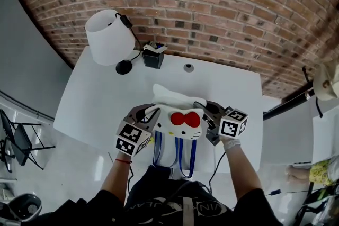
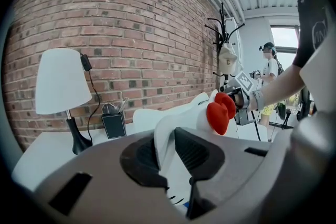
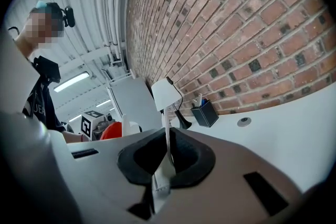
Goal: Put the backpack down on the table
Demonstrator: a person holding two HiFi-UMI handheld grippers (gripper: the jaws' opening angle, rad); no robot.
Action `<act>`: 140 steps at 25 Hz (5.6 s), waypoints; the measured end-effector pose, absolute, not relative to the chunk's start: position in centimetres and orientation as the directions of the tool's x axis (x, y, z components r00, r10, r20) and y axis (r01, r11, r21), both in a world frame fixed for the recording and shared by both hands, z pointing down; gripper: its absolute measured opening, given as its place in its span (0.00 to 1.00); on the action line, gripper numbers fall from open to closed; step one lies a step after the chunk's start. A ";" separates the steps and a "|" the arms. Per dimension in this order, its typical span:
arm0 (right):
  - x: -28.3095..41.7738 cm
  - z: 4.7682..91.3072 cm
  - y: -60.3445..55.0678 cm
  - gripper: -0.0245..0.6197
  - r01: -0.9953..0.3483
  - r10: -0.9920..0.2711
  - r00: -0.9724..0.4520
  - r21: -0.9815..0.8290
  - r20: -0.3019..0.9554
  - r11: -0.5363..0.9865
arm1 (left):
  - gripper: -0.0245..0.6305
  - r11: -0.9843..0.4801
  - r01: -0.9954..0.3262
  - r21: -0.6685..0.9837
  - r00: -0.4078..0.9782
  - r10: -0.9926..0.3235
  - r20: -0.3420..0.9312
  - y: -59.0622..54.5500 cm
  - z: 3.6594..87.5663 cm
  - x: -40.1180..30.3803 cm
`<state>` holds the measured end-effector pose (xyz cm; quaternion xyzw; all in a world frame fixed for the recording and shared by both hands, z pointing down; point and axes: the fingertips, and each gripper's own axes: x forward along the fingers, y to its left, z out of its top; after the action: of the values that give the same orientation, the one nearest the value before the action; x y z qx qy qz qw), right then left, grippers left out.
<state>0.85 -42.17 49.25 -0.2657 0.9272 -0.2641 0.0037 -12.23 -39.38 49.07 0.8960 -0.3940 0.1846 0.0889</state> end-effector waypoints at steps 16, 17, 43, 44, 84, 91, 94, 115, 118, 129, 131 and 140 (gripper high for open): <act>-0.3 50.4 -47.3 0.05 -0.539 -0.537 -0.833 -0.428 0.138 0.726 | 0.13 -0.685 -0.729 0.000 0.631 -0.672 0.387 -44.4 50.3 -13.6; -0.4 50.3 -47.5 0.05 -0.541 -0.538 -0.832 -0.417 0.136 0.730 | 0.13 -0.681 -0.732 0.003 0.629 -0.676 0.384 -44.6 50.3 -13.7; -0.3 51.7 -46.7 0.07 -0.557 -0.541 -0.829 -0.288 0.143 0.779 | 0.13 -0.713 -0.696 -0.080 0.636 -0.665 0.393 -42.1 51.8 -13.1; -0.2 51.7 -46.6 0.07 -0.557 -0.539 -0.830 -0.291 0.145 0.778 | 0.13 -0.715 -0.694 -0.080 0.636 -0.662 0.396 -41.9 51.8 -13.1; 2.7 47.5 -41.3 0.13 -0.690 -0.660 -0.724 -0.173 0.201 0.703 | 0.16 -0.671 -0.720 -0.176 0.545 -0.704 0.455 -39.7 51.1 -17.2; 2.2 46.4 -38.6 0.12 -0.675 -0.653 -0.738 -0.187 0.170 0.714 | 0.16 -0.617 -0.772 -0.154 0.516 -0.750 0.415 -38.0 49.8 -17.1; 1.8 46.0 -37.2 0.12 -0.659 -0.640 -0.752 -0.205 0.159 0.724 | 0.16 -0.620 -0.776 -0.113 0.529 -0.738 0.419 -36.6 50.1 -16.3; -2.3 44.6 -26.5 0.04 -0.480 -0.462 -0.877 -0.221 0.129 0.849 | 0.05 -0.478 -0.878 0.007 0.464 -0.848 0.258 -26.1 46.3 -10.7; -2.3 44.8 -24.8 0.04 -0.480 -0.463 -0.877 -0.213 0.129 0.851 | 0.04 -0.466 -0.885 -0.005 0.449 -0.856 0.256 -24.3 46.4 -9.6; -0.2 46.4 -19.7 0.04 -0.454 -0.432 -0.891 -0.246 0.139 0.856 | 0.04 -0.425 -0.905 0.026 0.411 -0.857 0.309 -19.1 48.3 -6.1; 0.0 46.5 -19.4 0.04 -0.451 -0.432 -0.893 -0.261 0.131 0.853 | 0.04 -0.418 -0.908 0.025 0.403 -0.856 0.324 -18.9 48.7 -6.2; -0.9 46.4 -19.7 0.04 -0.501 -0.489 -0.864 -0.291 0.119 0.815 | 0.04 -0.468 -0.883 0.025 0.451 -0.835 0.314 -20.3 47.8 -5.9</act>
<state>-0.94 -19.74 46.40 -0.2597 0.9524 -0.1583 -0.0194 -5.94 -20.30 47.84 0.8468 -0.5074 0.1301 0.0924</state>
